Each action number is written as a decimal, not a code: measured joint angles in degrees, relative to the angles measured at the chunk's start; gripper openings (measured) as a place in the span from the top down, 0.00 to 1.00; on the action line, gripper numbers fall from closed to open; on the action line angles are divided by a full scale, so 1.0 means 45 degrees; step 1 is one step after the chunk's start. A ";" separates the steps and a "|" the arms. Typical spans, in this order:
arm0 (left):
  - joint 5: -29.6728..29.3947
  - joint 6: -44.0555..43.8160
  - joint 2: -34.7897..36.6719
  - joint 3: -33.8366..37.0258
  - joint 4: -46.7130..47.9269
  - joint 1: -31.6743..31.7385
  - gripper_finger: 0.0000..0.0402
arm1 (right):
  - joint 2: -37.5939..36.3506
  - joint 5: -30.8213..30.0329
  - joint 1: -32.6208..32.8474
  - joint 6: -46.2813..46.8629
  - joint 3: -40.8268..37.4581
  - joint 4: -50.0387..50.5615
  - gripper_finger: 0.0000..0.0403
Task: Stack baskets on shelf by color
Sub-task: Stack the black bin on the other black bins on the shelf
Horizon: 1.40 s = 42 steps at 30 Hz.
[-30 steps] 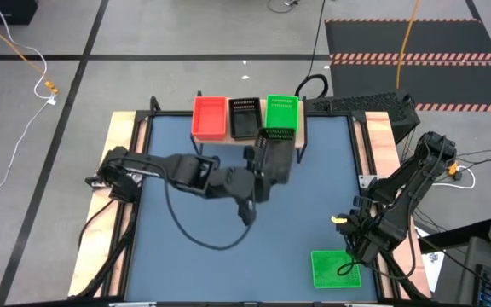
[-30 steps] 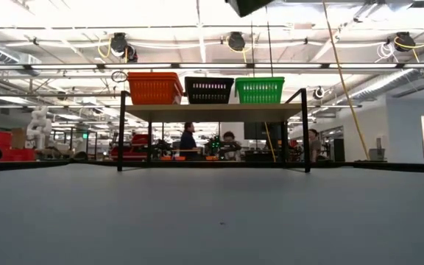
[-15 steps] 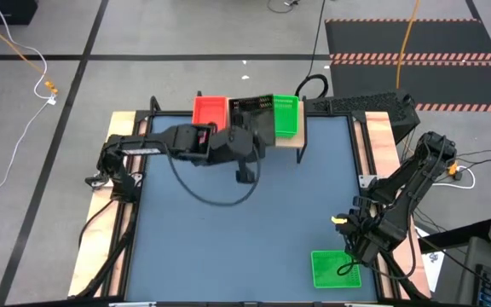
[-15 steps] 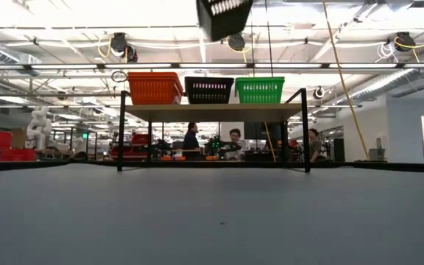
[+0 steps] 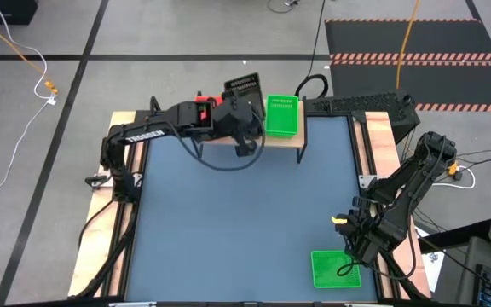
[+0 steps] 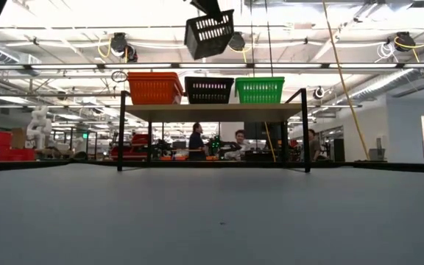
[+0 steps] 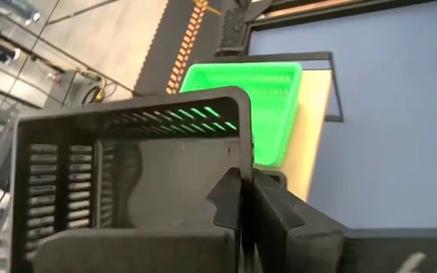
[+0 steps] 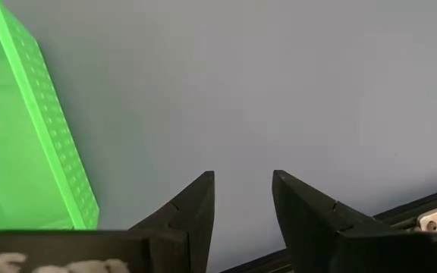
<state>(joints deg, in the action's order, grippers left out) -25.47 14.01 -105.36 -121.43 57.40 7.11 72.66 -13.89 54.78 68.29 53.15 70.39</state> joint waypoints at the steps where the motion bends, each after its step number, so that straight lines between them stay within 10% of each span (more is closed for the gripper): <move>1: 0.0000 -0.0058 0.0000 0.0000 0.0001 0.0074 0.96 | -0.0004 -0.0001 0.0000 0.0000 0.0000 -0.0010 0.68; 42: 0.0359 -0.0423 0.0000 0.2579 -0.1781 0.0938 0.95 | -0.0002 0.0000 0.0000 0.0005 0.0000 -0.0318 0.68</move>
<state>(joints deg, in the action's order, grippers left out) -23.86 12.11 -105.36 -109.82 49.39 11.33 72.65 -13.89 54.78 68.31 53.15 68.96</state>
